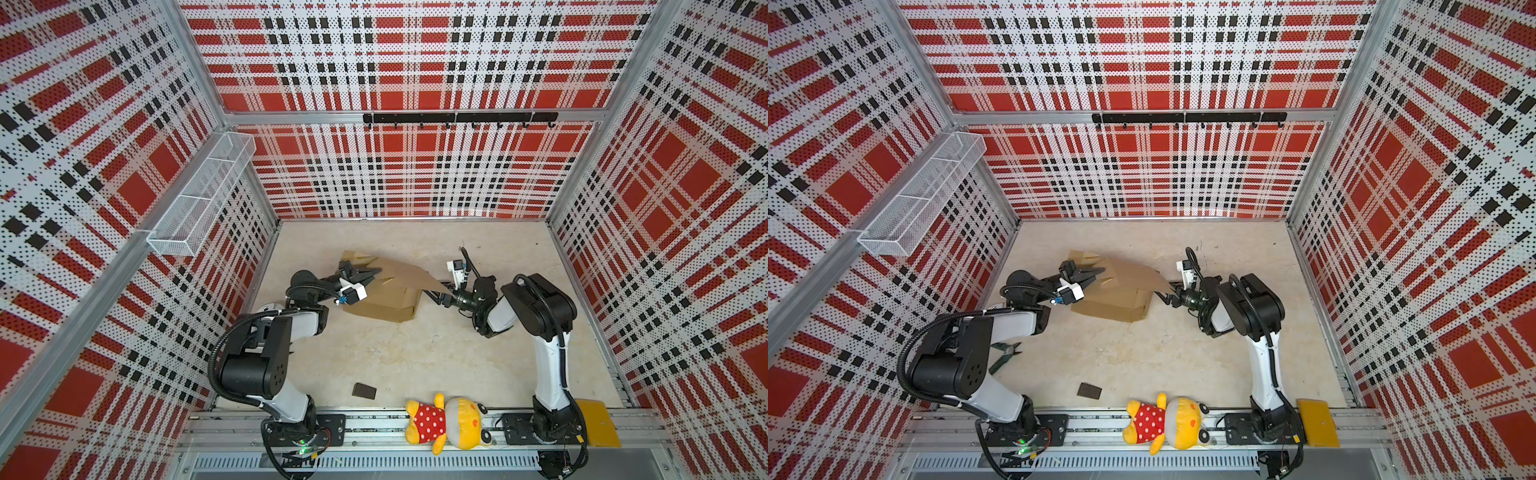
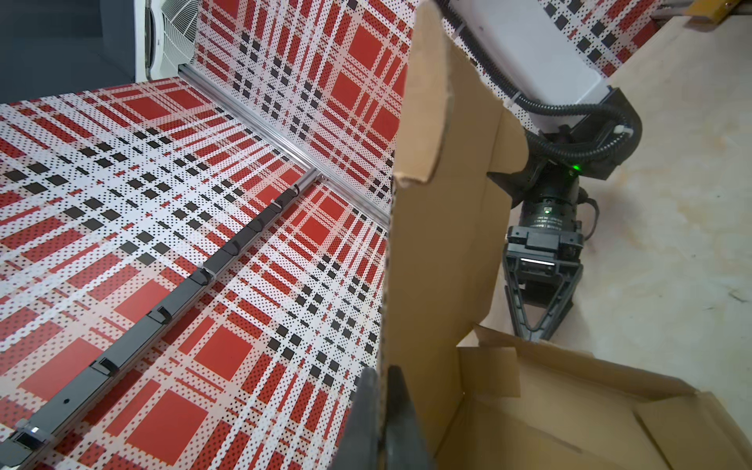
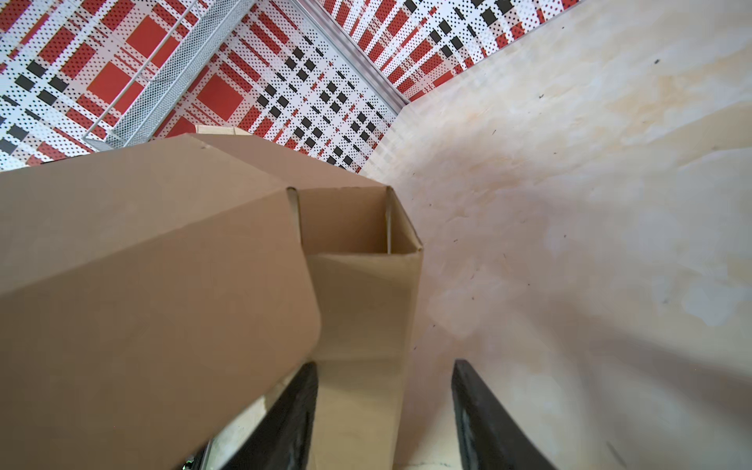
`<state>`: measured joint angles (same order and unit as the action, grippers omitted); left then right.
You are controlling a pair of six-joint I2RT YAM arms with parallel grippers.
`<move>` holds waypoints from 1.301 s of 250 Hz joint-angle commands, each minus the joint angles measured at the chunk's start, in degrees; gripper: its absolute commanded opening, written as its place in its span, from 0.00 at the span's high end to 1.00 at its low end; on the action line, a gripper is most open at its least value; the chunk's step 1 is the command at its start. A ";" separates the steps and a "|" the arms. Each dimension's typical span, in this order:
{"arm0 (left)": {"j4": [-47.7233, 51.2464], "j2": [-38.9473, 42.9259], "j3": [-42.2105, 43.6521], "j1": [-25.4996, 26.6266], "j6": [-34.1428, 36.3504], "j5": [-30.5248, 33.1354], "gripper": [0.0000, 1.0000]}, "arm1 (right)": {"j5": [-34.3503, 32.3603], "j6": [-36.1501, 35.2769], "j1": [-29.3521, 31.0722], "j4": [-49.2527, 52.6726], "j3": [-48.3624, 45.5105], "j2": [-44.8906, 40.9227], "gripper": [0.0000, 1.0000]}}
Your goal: Fold the paper box
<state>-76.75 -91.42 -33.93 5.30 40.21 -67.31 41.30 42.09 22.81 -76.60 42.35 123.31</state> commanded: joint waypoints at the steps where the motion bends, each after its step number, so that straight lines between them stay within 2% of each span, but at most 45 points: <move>1: -1.29 1.07 0.11 0.60 0.21 -1.49 1.00 | -0.25 0.59 0.89 -4.78 1.18 1.72 0.45; 88: -1.30 0.71 -0.08 0.69 -0.86 -0.63 1.00 | -2.99 0.02 4.63 -4.79 0.74 3.92 0.43; 181: -1.16 0.26 -0.08 0.98 -1.28 1.14 1.00 | -5.90 -0.34 8.04 -4.71 -1.46 1.88 0.43; 264: -1.14 0.10 -1.96 0.31 -6.72 6.14 1.00 | -8.07 -0.77 7.88 -4.79 -4.80 -1.60 0.43; 287: -0.70 -0.07 -3.84 0.49 -13.26 12.47 1.00 | -9.49 -0.79 5.75 -4.79 -8.09 -4.74 0.38; 308: 3.12 -0.01 -6.23 1.24 -15.80 18.24 1.00 | -10.93 -0.71 2.93 -4.81 -12.11 -9.22 0.33; 315: 6.02 -0.02 -7.12 1.42 -16.03 19.37 1.00 | -11.51 -0.29 1.91 -4.72 -13.69 -10.79 0.24; 325: 11.67 -0.12 -9.32 1.46 -16.02 20.70 1.00 | -12.50 0.77 0.19 -4.72 -15.83 -12.87 0.18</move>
<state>-74.30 -91.46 -38.30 6.04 29.34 -55.09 32.45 42.11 26.96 -77.78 31.22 116.90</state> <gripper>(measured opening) 0.059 0.736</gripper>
